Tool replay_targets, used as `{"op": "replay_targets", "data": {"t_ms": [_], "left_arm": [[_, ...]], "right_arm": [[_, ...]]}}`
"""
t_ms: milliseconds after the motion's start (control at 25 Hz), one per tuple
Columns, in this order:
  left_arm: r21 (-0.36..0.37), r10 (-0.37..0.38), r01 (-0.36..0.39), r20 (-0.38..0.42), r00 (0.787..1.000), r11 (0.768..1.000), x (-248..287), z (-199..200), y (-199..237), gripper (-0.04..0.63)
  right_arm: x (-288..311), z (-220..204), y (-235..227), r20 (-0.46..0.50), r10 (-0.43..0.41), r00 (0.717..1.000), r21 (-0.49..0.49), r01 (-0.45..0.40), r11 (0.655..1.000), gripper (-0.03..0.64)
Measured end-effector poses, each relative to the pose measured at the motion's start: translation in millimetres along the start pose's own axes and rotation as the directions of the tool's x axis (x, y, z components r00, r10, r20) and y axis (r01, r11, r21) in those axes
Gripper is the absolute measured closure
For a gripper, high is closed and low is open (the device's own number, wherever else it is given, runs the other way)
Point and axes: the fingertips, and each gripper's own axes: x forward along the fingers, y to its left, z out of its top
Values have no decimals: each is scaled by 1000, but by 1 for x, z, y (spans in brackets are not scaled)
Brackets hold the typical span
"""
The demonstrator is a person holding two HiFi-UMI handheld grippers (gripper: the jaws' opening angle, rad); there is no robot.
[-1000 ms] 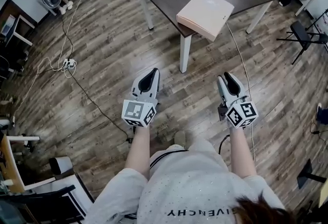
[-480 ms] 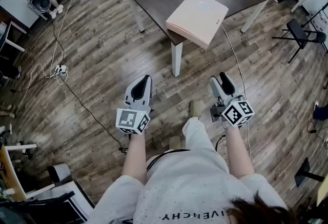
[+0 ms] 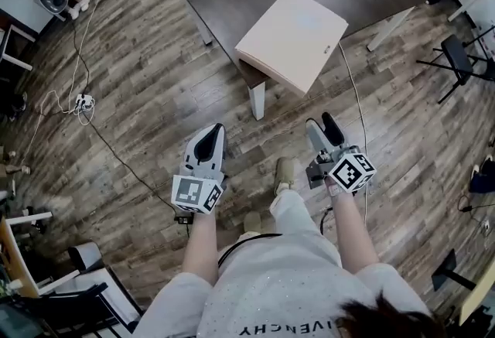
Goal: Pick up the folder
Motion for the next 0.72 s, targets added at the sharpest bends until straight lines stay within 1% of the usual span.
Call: {"op": "replay_targets", "data": {"t_ms": [240, 360, 520, 720], "left_arm": [[-13, 15, -16, -37, 999, 1000, 70, -17, 0, 597], [-22, 25, -26, -54, 998, 999, 86, -27, 3, 597], [-39, 36, -39, -68, 997, 999, 110, -39, 8, 597], [-48, 57, -61, -79, 995, 997, 136, -50, 13, 597]], "right_arm": [[39, 23, -60, -43, -13, 999, 82, 16, 996, 262], [53, 23, -79, -55, -15, 998, 133, 22, 991, 247], [75, 22, -99, -73, -2, 997, 227, 18, 974, 224], [99, 22, -123, -89, 21, 996, 298, 6, 955, 198]]}}
